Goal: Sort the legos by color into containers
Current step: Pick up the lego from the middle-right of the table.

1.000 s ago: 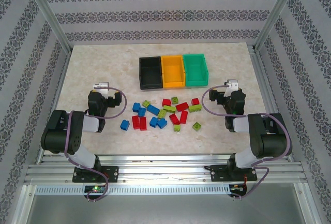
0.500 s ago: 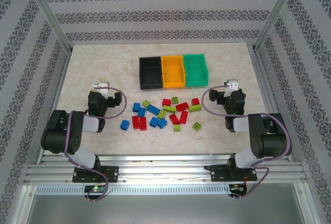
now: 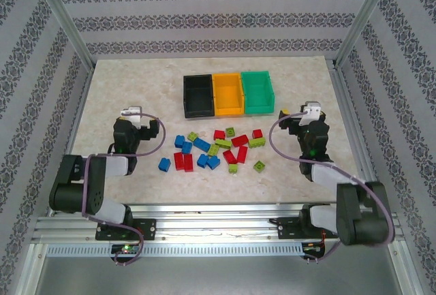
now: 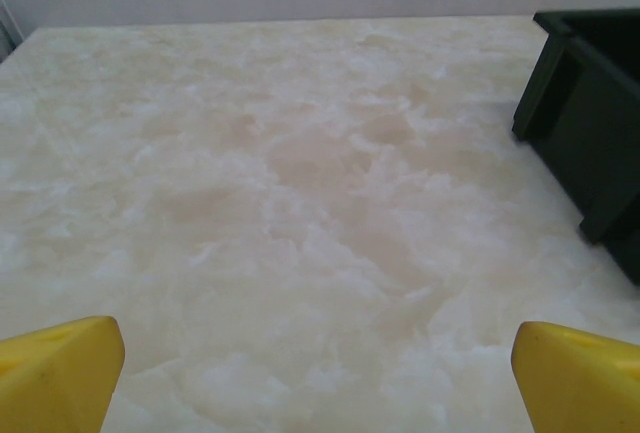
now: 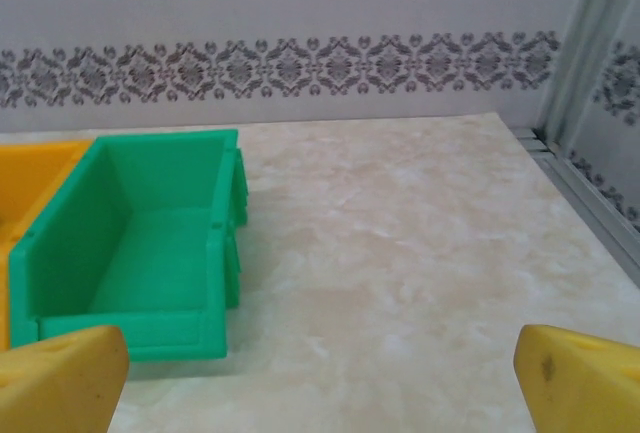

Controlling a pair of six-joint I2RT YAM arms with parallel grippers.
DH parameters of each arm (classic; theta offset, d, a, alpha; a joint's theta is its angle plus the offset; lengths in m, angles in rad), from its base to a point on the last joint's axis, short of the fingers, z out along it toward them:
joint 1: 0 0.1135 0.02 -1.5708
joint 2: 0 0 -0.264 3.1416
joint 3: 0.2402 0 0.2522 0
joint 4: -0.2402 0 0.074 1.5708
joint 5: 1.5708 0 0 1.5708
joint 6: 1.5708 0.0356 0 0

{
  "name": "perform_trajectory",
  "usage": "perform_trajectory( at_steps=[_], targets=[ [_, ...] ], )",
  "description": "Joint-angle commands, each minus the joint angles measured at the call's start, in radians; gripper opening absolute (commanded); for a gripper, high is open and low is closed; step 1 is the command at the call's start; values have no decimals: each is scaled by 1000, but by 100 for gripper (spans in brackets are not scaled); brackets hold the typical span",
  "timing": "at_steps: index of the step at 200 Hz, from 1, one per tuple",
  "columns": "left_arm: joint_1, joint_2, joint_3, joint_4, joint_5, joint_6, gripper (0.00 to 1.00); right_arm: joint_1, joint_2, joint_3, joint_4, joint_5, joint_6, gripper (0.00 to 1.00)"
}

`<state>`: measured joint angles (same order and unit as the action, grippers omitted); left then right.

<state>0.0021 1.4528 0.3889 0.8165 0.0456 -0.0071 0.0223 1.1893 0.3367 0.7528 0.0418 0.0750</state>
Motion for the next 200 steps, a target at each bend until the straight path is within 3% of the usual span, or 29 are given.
perform_trajectory(
  at_steps=[1, 33, 65, 82, 121, 145, 200],
  targets=[
    [12, -94, 63, -184, -33, -27, 99, 0, -80, -22, -114, 13, 75, 98],
    [17, -245, 137, -488, -119, -250, 99, 1, -138, -31, -147, -63, 99, 98],
    [27, -344, 157, -619, 45, -336, 99, 1, -140, 15, -246, -111, 151, 99],
    [27, -368, 203, -725, 78, -388, 99, -2, -125, 42, -270, -151, 213, 98],
    [29, -361, 323, -920, 188, -461, 100, -28, -17, 170, -437, -367, 317, 98],
    [29, -352, 377, -1003, 182, -494, 100, -29, 59, 230, -491, -460, 385, 98],
    [32, -258, 536, -1172, 251, -493, 100, 52, 182, 334, -740, -518, 406, 94]
  ],
)
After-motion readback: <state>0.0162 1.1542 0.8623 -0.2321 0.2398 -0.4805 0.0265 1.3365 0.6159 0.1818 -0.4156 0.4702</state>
